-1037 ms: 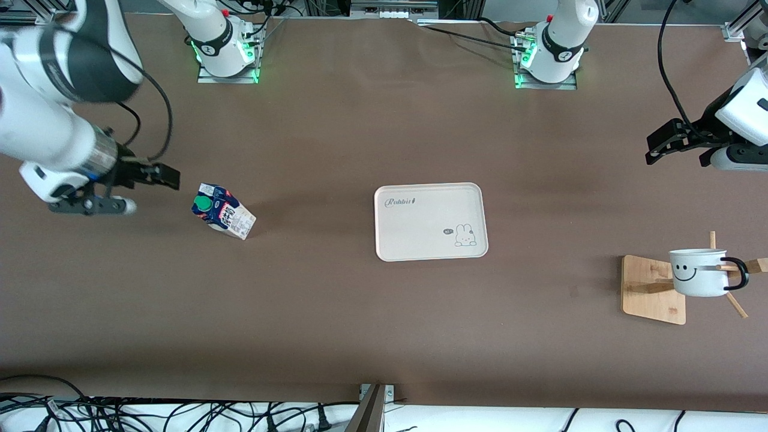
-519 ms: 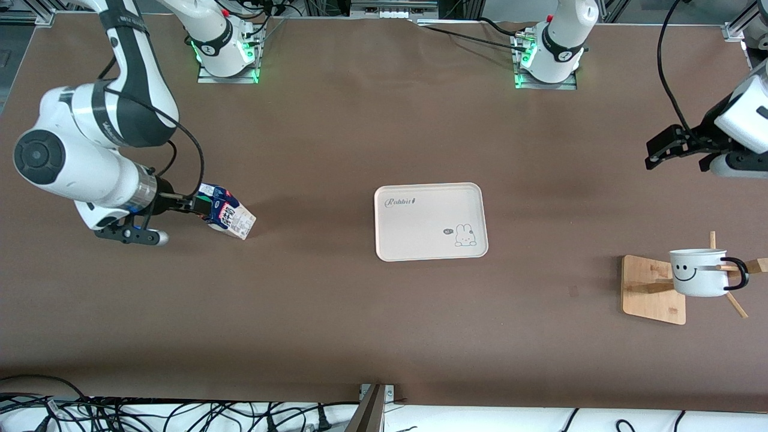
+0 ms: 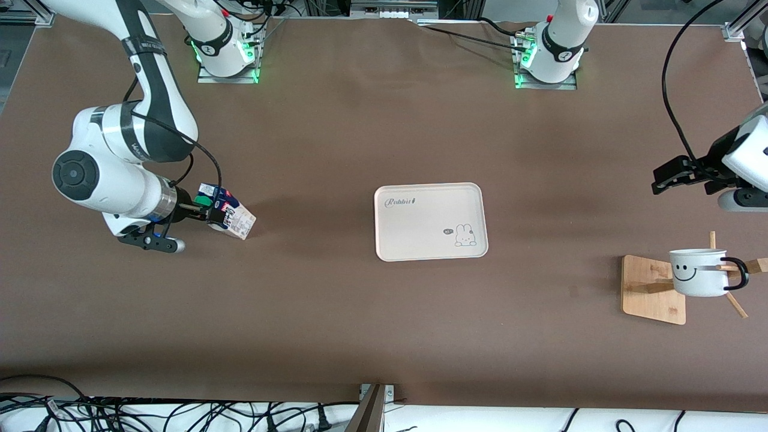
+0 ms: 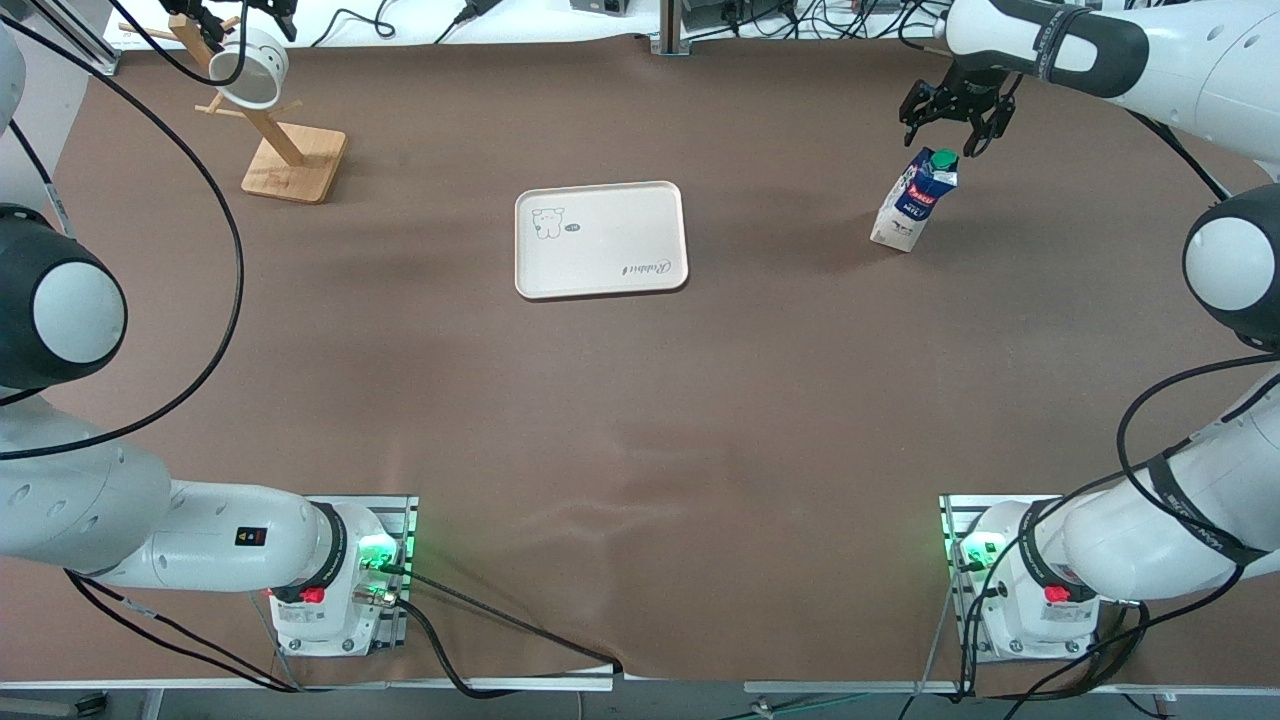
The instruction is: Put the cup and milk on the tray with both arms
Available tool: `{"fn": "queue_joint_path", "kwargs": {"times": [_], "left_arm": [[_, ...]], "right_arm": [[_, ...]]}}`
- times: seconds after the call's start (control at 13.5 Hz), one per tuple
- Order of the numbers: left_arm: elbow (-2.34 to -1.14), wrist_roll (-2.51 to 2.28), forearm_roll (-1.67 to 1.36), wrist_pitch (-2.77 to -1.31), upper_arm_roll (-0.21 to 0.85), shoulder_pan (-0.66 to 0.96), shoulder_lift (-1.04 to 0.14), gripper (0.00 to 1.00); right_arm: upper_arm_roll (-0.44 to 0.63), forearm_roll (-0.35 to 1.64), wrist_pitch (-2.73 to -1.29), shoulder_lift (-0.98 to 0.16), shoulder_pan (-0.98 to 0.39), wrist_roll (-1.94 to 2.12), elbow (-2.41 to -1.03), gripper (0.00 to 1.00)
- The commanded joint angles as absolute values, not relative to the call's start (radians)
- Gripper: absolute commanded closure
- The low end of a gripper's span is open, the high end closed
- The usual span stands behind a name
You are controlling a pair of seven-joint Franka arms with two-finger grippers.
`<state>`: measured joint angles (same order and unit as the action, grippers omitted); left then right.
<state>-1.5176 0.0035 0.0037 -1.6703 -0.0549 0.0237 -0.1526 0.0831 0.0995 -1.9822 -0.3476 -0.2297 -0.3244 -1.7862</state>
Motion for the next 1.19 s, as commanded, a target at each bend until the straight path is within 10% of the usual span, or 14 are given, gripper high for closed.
{"fn": "queue_joint_path", "kwargs": {"times": [0.0, 0.3, 0.67, 1.11], "left_arm": [[-1.494, -0.023, 0.009, -1.658, -0.051, 0.002, -0.17, 0.0], [-1.589, -0.213, 0.014, -1.751, -0.043, 0.0, -0.125, 0.0], [-1.877, -0.343, 0.012, -2.106, -0.041, -0.003, 0.009, 0.0], [-2.132, -0.528, 0.009, -2.57, -0.041, -0.051, 0.049, 0.0]], "right_arm": [[0.086, 0.112, -1.996, -0.314, -0.233, -0.364, -1.845, 0.0], [0.087, 0.114, -1.993, -0.299, -0.233, -0.367, -1.887, 0.02], [0.086, 0.114, -1.982, -0.296, -0.233, -0.367, -1.885, 0.54], [0.028, 0.114, -1.887, -0.298, -0.242, -0.361, -1.767, 0.58]]}}
